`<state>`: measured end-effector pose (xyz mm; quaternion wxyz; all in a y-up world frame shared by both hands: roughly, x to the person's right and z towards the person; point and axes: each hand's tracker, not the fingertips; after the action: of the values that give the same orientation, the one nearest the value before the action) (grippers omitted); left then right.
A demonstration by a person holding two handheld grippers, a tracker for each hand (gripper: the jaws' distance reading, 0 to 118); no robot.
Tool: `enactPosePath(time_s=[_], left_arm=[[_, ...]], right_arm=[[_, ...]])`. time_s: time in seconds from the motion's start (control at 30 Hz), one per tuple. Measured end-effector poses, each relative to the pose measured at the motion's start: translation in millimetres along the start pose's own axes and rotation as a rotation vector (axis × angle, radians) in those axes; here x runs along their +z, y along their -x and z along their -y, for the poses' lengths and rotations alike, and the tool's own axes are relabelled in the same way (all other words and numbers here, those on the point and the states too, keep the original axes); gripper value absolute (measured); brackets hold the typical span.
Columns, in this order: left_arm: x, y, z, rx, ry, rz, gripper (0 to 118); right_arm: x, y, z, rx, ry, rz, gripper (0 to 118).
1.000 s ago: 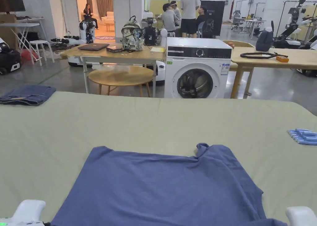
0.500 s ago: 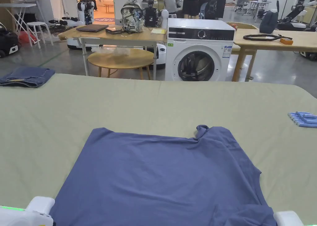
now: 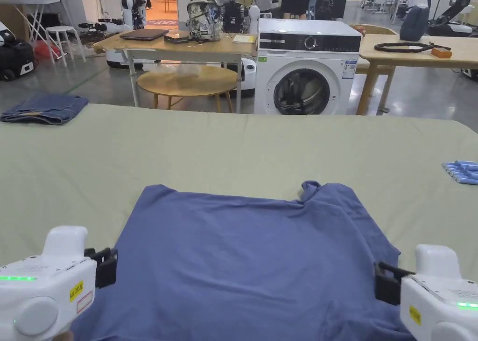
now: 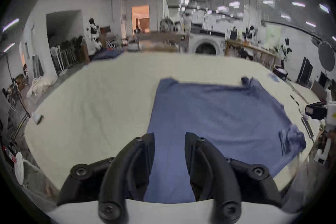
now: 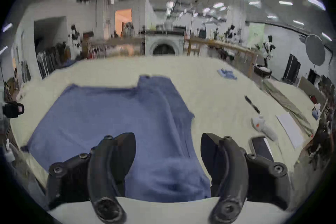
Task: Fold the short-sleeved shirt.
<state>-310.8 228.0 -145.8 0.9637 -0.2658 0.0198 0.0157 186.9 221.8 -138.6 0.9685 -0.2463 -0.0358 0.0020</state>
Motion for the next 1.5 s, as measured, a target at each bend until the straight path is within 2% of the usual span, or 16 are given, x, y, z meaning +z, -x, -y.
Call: enactPosePath(time_s=[0.07,0.1,0.13,0.2,0.23,0.53,0.63,0.97,1.0,1.03,1.07,1.13,1.17,1.27,1.37,1.5], left_arm=[[-3,-4,0,-0.018,-0.077,-0.023,31],[-1,-8,-1,-0.023,-0.120,-0.034,31],[1,-12,-2,-0.024,-0.152,-0.031,30],[4,-18,-4,-0.011,-0.205,-0.025,13],[6,-20,-6,-0.008,-0.211,-0.030,1],[33,-26,-15,-0.057,-0.249,-0.047,0],[33,-13,-13,-0.043,-0.179,-0.050,0],[29,42,17,0.015,0.471,0.087,0],[27,45,24,0.005,0.483,0.097,5],[25,47,29,0.006,0.500,0.105,25],[23,48,33,0.017,0.512,0.113,35],[9,61,49,0.069,0.549,0.090,42],[5,63,53,0.078,0.563,0.061,54],[-6,58,65,0.063,0.604,-0.028,54],[-24,61,81,0.097,0.657,-0.047,54],[-17,46,81,0.060,0.649,-0.060,53]], right_arm=[[2,10,2,0.001,-0.086,0.003,68],[5,14,2,-0.003,-0.130,-0.005,57],[13,21,-1,-0.004,-0.169,0.003,38],[17,28,-1,-0.013,-0.216,0.013,8],[19,29,-1,-0.013,-0.233,0.018,0],[30,30,-4,-0.029,-0.291,0.023,0],[28,31,-4,-0.025,-0.271,0.019,0],[12,32,7,0.000,-0.176,-0.004,0],[11,33,8,0.004,-0.167,-0.006,0],[10,34,9,0.005,-0.160,-0.010,0],[7,34,11,0.007,-0.154,-0.012,0],[5,35,13,0.014,-0.140,-0.017,0],[4,35,14,0.017,-0.134,-0.018,0],[4,36,16,0.022,-0.117,-0.023,0],[3,36,20,0.031,-0.106,-0.023,0],[-1,31,28,0.037,-0.083,-0.020,0]])
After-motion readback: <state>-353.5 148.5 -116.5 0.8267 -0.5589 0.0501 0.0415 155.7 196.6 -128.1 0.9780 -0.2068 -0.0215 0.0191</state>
